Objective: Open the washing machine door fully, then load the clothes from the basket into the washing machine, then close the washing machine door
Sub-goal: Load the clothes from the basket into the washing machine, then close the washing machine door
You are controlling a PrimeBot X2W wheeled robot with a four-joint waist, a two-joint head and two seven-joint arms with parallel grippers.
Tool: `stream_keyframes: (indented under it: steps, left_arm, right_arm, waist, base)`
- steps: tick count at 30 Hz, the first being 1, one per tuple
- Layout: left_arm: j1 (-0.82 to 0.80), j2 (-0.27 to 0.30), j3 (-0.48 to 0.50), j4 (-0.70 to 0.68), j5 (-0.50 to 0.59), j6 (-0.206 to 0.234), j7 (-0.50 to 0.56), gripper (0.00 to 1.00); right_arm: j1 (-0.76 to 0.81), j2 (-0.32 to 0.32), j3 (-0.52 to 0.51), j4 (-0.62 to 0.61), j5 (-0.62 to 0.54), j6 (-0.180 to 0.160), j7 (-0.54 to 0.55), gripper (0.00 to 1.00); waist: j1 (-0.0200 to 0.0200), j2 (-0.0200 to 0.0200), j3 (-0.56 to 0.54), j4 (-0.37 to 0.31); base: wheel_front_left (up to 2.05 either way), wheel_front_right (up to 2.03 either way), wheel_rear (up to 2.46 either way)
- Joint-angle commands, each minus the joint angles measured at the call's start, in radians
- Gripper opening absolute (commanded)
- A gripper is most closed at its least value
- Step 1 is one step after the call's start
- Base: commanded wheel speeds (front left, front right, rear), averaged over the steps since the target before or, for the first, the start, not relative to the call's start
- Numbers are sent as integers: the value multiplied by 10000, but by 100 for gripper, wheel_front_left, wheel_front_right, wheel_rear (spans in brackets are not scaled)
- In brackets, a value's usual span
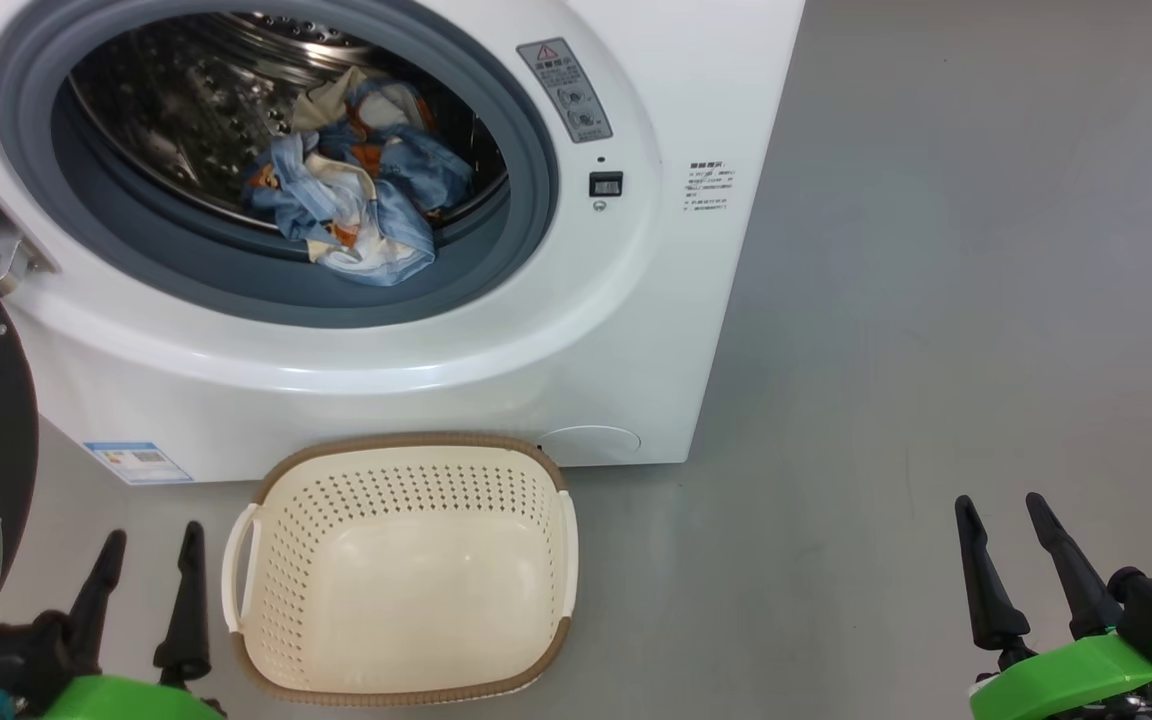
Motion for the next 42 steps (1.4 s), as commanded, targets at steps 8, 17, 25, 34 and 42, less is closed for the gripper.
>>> stream_keyframes:
  steps: [8, 17, 25, 34, 42]
  left_arm:
    - [288, 43, 705, -629, 204, -16, -62, 100]
    - [238, 22, 767, -689, 174, -16, -63, 100]
    - [194, 7, 797, -745, 77, -16, -63, 100]
    - [181, 8, 780, -655, 35, -16, -63, 100]
    - [229, 51, 691, -739, -96, -16, -63, 100]
  right_arm:
    - [104, -119, 220, -269, 88, 16, -48, 100]
    - [40, -76, 236, -285, 54, 16, -48, 100]
    - [21, -50, 240, -283, 55, 16, -48, 100]
    - [-2, -60, 237, -287, 53, 16, -48, 100]
    - [22, -67, 232, -305, 57, 16, -48, 100]
  waist:
    - [-1, -1, -39, -12]
    - [-1, -1, 14, -69]
    - [-1, -1, 41, -70]
    - [-1, -1, 78, -52]
    - [-1, -1, 68, -24]
  base:
    - [0, 0, 0]
    - [0, 0, 0]
    - [-1, 1, 0]
    - [-74, 74, 0]
    - [-130, 130, 0]
